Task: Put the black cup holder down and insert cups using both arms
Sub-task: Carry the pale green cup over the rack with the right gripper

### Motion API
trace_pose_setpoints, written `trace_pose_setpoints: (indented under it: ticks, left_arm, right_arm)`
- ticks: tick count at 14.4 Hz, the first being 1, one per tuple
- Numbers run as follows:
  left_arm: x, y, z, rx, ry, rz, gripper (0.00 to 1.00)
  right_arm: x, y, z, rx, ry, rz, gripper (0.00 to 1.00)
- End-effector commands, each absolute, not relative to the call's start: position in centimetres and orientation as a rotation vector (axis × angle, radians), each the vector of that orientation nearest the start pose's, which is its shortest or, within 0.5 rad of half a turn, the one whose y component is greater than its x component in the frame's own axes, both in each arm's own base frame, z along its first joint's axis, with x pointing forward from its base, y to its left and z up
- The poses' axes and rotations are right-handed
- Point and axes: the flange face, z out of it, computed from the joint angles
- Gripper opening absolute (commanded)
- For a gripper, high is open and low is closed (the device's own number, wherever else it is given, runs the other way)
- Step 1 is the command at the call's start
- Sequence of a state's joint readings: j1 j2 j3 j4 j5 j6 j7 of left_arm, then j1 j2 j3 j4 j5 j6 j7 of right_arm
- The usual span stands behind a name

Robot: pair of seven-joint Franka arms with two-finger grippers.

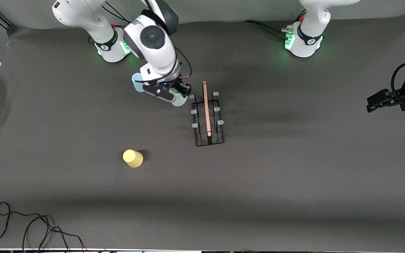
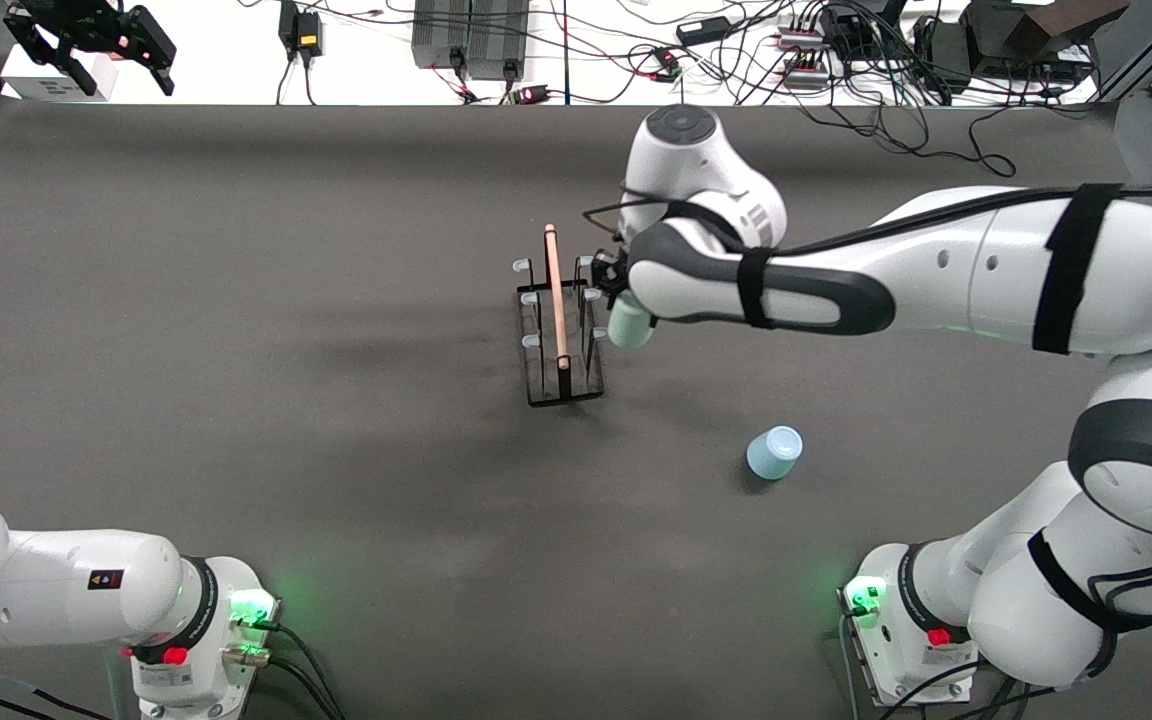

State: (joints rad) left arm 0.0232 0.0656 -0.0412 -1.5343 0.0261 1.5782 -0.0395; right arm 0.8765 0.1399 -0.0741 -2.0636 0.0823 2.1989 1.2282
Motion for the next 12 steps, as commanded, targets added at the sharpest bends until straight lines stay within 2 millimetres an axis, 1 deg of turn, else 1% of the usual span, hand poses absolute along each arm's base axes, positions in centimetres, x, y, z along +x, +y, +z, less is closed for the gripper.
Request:
trace_pose_setpoints:
  ticks: [1, 3, 5, 7, 8, 9, 10, 11, 12]
  left_arm:
    - [57.5, -0.8, 61.1, -3.119, -0.055, 0.013, 1.0]
    - [57.5, -0.7, 60.9, -3.119, -0.057, 0.015, 1.0]
    - [57.5, -0.6, 60.8, -3.126, -0.062, 0.023, 1.0]
    - [57.5, -0.5, 60.7, -3.127, -0.064, 0.026, 1.0]
    - [57.5, -0.6, 60.8, -3.127, -0.064, 0.023, 1.0]
    - [57.5, -0.5, 60.8, -3.124, -0.071, 0.023, 1.0]
    - [57.5, -0.6, 60.7, -3.123, -0.069, 0.028, 1.0]
    - [57.5, -0.7, 60.9, -3.121, -0.067, 0.025, 1.0]
    - [57.6, -0.8, 61.0, -3.122, -0.064, 0.018, 1.0]
  right_arm:
    - [39.1, 43.8, 36.1, -2.982, 0.799, 0.056, 0.05]
    - [38.7, 44.5, 36.1, -2.979, 0.79, 0.053, 0.05]
    - [38.7, 44.7, 36.1, -2.978, 0.79, 0.051, 0.05]
    - [38.4, 45.5, 34.8, -2.97, 0.806, 0.04, 0.05]
    - [38.0, 46.2, 33.7, -2.974, 0.795, 0.035, 0.06]
    - [38.0, 46.6, 33.0, -2.973, 0.793, 0.03, 0.14]
    - [38.2, 46.7, 32.3, -2.977, 0.794, 0.029, 0.28]
    - [38.4, 46.9, 31.8, -2.978, 0.797, 0.028, 0.53]
    - [38.6, 47.0, 31.2, -2.984, 0.799, 0.03, 0.8]
